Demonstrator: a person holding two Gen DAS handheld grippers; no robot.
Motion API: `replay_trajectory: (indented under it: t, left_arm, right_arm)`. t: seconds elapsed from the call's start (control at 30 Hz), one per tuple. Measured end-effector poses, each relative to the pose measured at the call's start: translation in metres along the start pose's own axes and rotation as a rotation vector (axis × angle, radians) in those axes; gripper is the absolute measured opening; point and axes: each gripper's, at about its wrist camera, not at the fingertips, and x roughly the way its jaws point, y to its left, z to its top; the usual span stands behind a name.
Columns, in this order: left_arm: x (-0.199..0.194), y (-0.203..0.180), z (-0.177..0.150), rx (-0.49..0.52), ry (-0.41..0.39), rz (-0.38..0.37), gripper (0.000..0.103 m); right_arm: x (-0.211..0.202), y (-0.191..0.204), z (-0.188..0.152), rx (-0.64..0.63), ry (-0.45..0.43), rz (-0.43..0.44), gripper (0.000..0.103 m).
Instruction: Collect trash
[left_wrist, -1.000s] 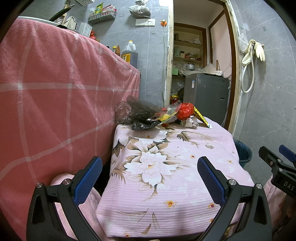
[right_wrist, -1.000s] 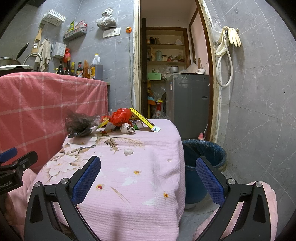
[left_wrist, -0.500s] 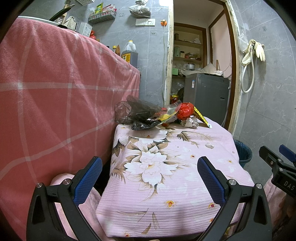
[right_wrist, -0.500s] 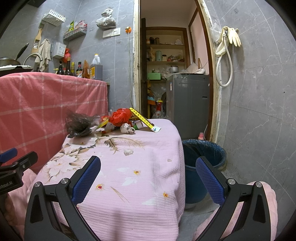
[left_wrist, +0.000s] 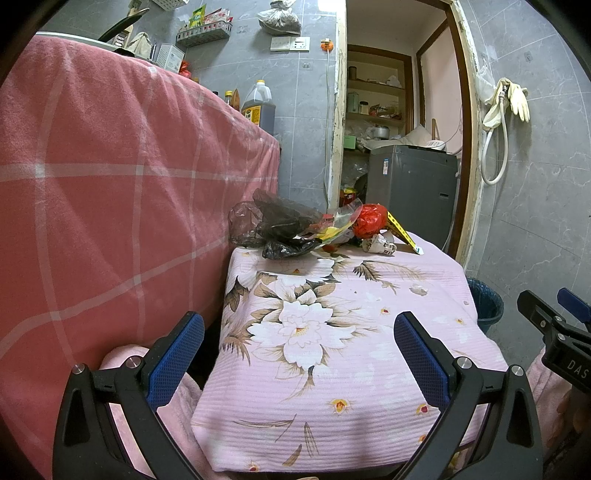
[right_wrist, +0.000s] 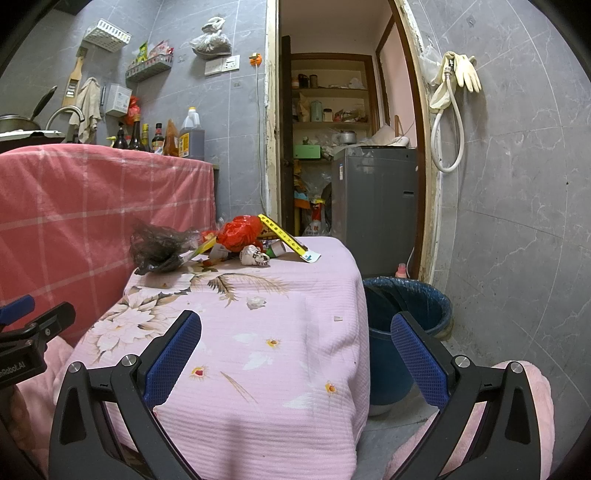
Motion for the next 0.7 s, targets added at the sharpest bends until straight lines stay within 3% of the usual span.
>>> replay_trajectory:
  t: [0.4, 0.7]
  left_arm:
    - [0.000, 0.001, 0.002, -0.007, 0.010, -0.006, 0.101]
    - [0.037, -0.001, 0.038, 0.003, 0.016, 0.032, 0.101]
  right_arm:
    - [0.002, -0.002, 0.002, 0.008, 0.002, 0.005, 0.103]
    - [0.025, -0.012, 0.037, -0.009, -0.013, 0.046, 0.103]
